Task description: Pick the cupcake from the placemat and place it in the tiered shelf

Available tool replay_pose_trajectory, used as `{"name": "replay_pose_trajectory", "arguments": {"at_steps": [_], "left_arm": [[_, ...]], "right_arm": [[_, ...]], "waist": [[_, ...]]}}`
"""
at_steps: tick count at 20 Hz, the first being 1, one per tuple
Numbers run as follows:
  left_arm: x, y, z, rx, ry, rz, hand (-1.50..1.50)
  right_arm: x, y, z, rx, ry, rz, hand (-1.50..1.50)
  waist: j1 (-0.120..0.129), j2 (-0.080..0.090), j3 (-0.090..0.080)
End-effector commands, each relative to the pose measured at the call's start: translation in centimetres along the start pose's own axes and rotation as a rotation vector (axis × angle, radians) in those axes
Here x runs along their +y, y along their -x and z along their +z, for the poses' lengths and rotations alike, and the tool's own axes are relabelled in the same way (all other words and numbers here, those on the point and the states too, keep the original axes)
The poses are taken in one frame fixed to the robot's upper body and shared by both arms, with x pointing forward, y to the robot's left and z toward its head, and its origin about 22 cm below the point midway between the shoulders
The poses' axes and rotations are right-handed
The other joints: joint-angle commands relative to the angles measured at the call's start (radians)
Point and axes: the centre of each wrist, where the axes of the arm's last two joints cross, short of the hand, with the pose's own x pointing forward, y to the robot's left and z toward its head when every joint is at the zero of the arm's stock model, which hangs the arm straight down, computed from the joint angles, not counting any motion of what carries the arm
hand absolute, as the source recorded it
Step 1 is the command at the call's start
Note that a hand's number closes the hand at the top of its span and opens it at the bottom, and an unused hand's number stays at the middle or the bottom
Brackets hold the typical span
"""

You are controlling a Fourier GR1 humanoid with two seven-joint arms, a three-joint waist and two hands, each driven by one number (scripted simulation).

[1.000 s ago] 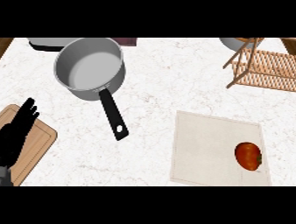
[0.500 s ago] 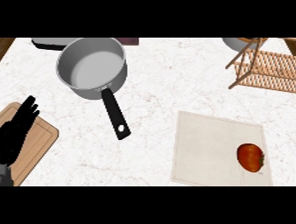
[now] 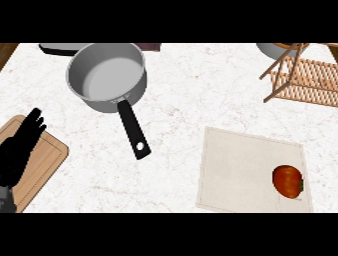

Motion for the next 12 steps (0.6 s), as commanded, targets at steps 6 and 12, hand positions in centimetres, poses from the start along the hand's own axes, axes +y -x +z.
{"name": "replay_pose_trajectory", "arguments": {"at_steps": [6,12], "left_arm": [[0.4,-0.9,0.5,-0.018,-0.004,-0.003,0.0],[-0.4,0.0,0.4,0.002,0.019,0.01,0.0]], "right_arm": [[5.2,3.5,-0.6,0.141,0.038,-0.029,-1.5],[3.5,3.4,-0.8,0.087,-0.007,0.03,-1.5]], "waist": [[0.009,0.004,0.002],[0.008,0.005,0.002]]}}
